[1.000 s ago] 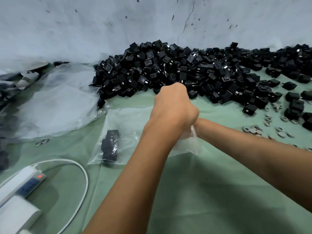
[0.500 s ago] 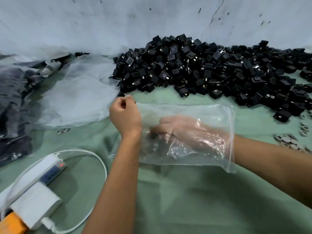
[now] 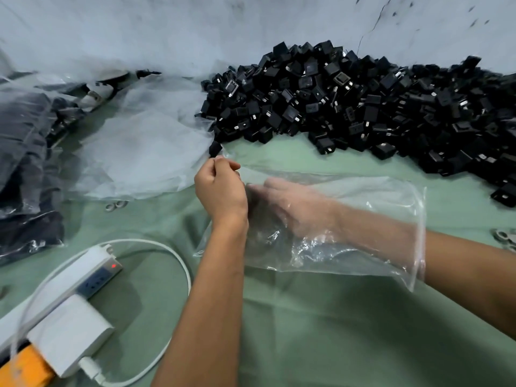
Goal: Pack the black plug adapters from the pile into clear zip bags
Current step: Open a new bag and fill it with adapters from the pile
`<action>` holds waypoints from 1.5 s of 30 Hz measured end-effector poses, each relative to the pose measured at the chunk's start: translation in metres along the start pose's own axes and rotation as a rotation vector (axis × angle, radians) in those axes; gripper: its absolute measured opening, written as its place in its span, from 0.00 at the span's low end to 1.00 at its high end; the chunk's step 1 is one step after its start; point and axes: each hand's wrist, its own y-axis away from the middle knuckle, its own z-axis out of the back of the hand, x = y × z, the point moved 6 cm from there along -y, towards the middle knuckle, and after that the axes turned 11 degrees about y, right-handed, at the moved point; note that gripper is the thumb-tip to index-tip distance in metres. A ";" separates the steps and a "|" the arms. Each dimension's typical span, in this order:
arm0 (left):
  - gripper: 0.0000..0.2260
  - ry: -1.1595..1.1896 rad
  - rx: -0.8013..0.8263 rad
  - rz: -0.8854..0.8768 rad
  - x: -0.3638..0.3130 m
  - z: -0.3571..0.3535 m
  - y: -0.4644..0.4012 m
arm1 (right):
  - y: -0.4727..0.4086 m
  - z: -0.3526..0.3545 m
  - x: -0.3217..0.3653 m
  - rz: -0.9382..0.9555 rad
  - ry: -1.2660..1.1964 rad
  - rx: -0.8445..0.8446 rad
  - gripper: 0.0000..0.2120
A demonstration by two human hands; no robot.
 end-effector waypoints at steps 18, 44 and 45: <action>0.11 -0.528 0.162 -0.241 -0.005 -0.016 0.008 | 0.008 -0.008 -0.012 -0.099 -0.160 0.002 0.28; 0.14 -1.275 0.835 -0.330 0.010 -0.161 0.181 | 0.242 0.071 -0.176 -1.235 0.386 0.117 0.09; 0.12 -1.307 0.858 -0.326 0.011 -0.161 0.183 | 0.237 0.072 -0.172 -1.155 0.375 0.092 0.10</action>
